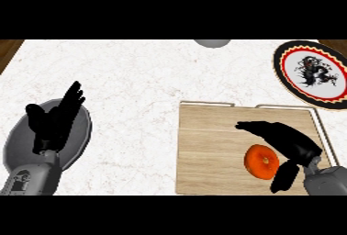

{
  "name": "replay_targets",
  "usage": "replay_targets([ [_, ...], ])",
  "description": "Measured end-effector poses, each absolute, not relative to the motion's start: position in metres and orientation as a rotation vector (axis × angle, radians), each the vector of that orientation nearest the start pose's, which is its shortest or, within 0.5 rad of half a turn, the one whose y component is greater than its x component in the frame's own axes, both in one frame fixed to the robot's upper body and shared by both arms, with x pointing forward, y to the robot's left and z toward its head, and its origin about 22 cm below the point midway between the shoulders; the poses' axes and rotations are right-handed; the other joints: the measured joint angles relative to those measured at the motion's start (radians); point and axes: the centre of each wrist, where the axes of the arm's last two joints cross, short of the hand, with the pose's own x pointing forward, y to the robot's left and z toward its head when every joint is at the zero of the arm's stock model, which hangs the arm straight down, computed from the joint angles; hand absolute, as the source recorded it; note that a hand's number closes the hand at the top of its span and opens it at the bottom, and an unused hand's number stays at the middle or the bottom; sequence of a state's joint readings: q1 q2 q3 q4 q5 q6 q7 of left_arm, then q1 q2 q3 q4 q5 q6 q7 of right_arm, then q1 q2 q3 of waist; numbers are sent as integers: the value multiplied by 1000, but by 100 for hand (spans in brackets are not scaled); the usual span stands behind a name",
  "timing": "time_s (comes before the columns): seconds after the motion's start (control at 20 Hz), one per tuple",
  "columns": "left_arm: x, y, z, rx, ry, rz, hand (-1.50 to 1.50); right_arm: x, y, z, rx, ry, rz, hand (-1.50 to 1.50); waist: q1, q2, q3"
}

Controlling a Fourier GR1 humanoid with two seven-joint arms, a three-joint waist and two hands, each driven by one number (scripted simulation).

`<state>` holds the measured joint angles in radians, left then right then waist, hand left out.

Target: Pick the squash from the tray and place it in the plate

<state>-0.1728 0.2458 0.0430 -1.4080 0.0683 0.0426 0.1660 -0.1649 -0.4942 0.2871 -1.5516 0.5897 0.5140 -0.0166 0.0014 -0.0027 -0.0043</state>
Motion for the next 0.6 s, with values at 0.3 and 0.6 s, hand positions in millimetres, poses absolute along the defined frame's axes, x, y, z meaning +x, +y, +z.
replay_targets([
  [0.3, 284, 294, 23, 176, -1404, -87, 0, 272, -254, 50, -261, -1229, 1513, 150, -2, -5, -6],
  [0.6, 283, 286, 19, 176, -1402, -78, 0, 263, -251, 45, -238, -1280, 1493, 150, -4, -6, -7],
])
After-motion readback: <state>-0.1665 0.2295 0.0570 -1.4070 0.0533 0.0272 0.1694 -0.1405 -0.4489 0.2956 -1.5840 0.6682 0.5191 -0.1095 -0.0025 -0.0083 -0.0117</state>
